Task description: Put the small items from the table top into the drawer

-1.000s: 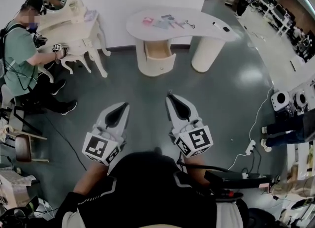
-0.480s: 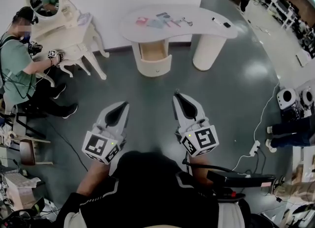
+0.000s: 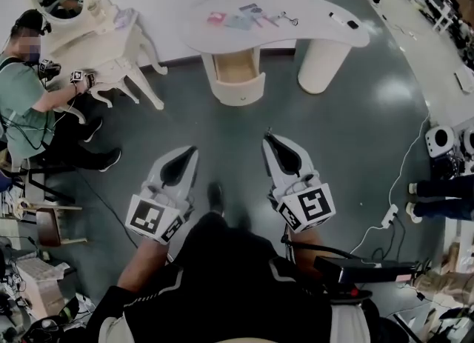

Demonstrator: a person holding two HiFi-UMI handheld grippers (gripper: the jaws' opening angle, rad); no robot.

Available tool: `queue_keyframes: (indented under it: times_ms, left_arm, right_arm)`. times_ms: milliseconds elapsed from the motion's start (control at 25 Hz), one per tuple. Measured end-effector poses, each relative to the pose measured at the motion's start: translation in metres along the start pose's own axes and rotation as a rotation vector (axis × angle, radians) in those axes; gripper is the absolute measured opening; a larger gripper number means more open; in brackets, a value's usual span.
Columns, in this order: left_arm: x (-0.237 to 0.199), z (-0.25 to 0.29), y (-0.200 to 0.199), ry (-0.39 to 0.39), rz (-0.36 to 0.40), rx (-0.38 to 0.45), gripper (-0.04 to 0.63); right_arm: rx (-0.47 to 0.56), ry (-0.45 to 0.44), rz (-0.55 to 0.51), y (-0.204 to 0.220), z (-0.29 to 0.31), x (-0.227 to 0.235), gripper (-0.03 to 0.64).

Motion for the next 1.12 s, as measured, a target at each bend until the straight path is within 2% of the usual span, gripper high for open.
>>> queue_keyframes:
  times_ms: [160, 520, 680, 760, 1120]
  left_arm:
    - [-0.021, 0.02, 0.0, 0.027, -0.007, 0.012, 0.002]
    - [-0.074, 0.069, -0.013, 0.089, -0.036, 0.09, 0.002]
    - [-0.096, 0.084, -0.014, 0.155, -0.068, 0.098, 0.002]
    - [-0.106, 0.09, -0.015, 0.174, -0.059, 0.109, 0.001]
    - [-0.163, 0.119, -0.011, 0.166, -0.078, 0.113, 0.002]
  right_arm:
    - [-0.01, 0.017, 0.013, -0.003, 0.022, 0.007, 0.029]
    - [-0.006, 0.092, -0.046, -0.032, 0.078, 0.028, 0.029]
    - [-0.01, 0.112, -0.072, -0.038, 0.1, 0.033, 0.029]
    - [-0.008, 0.119, -0.075, -0.039, 0.113, 0.035, 0.029]
    - [-0.023, 0.124, -0.082, -0.04, 0.173, 0.039, 0.029]
Point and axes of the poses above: the fingertips, and each gripper's own axes: z forward along the fingers, x to its right, y out of its underside, the point moved 8 cm from there along -z, backward along the fingers, and after that the axes turned 12 degrees about -y, right-handed, at the moved point
